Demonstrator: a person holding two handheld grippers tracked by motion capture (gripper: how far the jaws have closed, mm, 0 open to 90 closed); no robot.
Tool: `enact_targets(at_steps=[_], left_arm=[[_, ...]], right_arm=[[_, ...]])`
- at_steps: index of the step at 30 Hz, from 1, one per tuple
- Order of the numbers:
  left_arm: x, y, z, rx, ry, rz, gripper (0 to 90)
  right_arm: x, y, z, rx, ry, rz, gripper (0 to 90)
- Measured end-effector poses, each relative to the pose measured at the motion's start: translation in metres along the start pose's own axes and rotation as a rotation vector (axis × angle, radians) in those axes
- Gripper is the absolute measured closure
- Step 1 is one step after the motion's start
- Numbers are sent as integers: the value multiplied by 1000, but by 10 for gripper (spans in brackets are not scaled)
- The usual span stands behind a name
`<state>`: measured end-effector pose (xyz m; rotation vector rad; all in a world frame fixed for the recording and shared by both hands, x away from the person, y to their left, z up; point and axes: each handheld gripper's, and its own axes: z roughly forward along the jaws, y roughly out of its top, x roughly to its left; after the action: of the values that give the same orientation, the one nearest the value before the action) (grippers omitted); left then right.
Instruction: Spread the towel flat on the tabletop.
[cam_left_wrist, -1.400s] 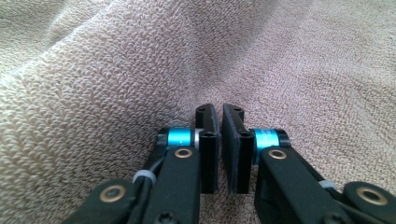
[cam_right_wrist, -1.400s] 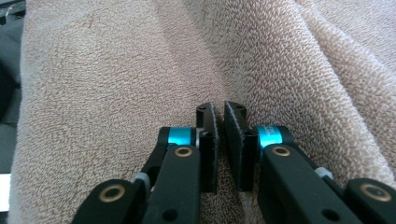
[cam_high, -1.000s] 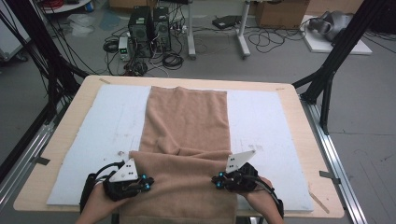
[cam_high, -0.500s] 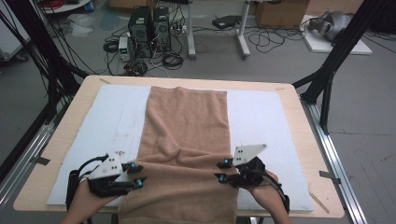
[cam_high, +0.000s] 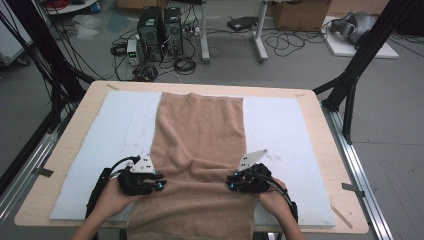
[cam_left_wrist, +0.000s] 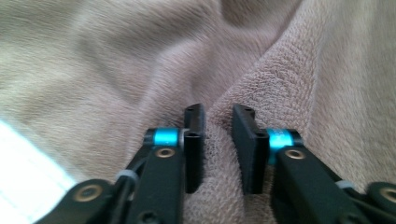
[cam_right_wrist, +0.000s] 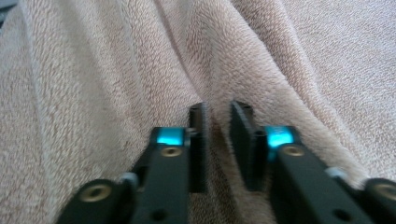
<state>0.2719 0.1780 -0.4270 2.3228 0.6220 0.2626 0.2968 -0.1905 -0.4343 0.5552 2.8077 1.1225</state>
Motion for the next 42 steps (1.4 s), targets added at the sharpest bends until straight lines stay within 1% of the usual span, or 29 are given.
enact_targets(at_steps=[1,2,3,4,5,6,7,8,10,11,13,15,17,19,21,23,25,28,29,30,32,33,34,35,37,38,39,40,42], left_arm=[[0,-1,-1,-9,-8,-7,795],[0,-4,-2,-24,-25,-29,806],[1,-8,-3,-28,-44,-45,814],[2,-12,-4,-32,-59,-53,821],[1,-15,-5,-39,-70,-64,821],[0,-17,-6,-47,-81,-72,821],[-2,-19,-8,-53,-88,-73,819],[-3,-19,-11,-60,-92,-71,814],[-2,-17,-16,-83,-99,-79,770],[0,-16,-19,-104,-95,-86,742],[6,-10,-25,-133,-75,-94,691],[13,-4,-30,-169,-56,-115,650],[19,0,-34,-186,-33,-116,629],[26,5,-33,-198,5,-132,612],[31,7,-29,-194,41,-135,608],[36,8,-20,-167,75,-145,609],[41,9,-9,-124,114,-137,609],[49,8,7,-54,156,-142,599],[51,8,12,-32,163,-152,593],[53,7,17,-1,172,-148,588],[57,6,20,-14,159,-177,596],[57,6,20,-16,162,-176,620],[58,6,20,-19,158,-174,671],[58,6,20,-19,153,-174,699],[60,6,20,-22,162,-175,798],[62,6,20,-25,154,-189,828],[63,7,20,-30,154,-195,838],[64,7,20,-32,167,-189,843],[67,9,21,-49,196,-199,847]], right_arm=[[1,0,-1,2,15,0,860],[2,0,-1,4,20,-1,879],[4,-1,-1,10,44,-6,891],[6,-1,0,30,71,-17,892],[11,-2,1,44,74,-33,892],[14,-2,0,46,76,-40,892],[16,-1,-1,48,98,-40,884],[18,0,-3,44,93,-51,849],[18,3,-9,15,81,-44,789],[17,4,-12,-4,74,-38,761],[11,10,-19,-40,36,-29,731],[3,16,-27,-63,-3,-18,695],[-7,20,-34,-109,-26,-2,672],[-15,23,-38,-130,-63,15,650],[-28,25,-38,-118,-112,41,629],[-38,23,-34,-100,-125,60,626],[-47,20,-27,-60,-143,94,600],[-58,15,-14,-9,-157,128,549],[-60,14,-11,5,-162,137,538],[-62,12,-8,22,-164,146,535],[-66,10,0,63,-165,151,556],[-67,9,1,54,-168,154,607],[-68,10,0,53,-169,151,689],[-70,10,0,47,-155,147,761],[-72,11,1,51,-147,141,830],[-73,11,1,55,-143,140,842],[-74,12,0,53,-156,138,845],[-76,13,0,61,-179,135,847],[-78,17,-3,64,-220,132,848]])
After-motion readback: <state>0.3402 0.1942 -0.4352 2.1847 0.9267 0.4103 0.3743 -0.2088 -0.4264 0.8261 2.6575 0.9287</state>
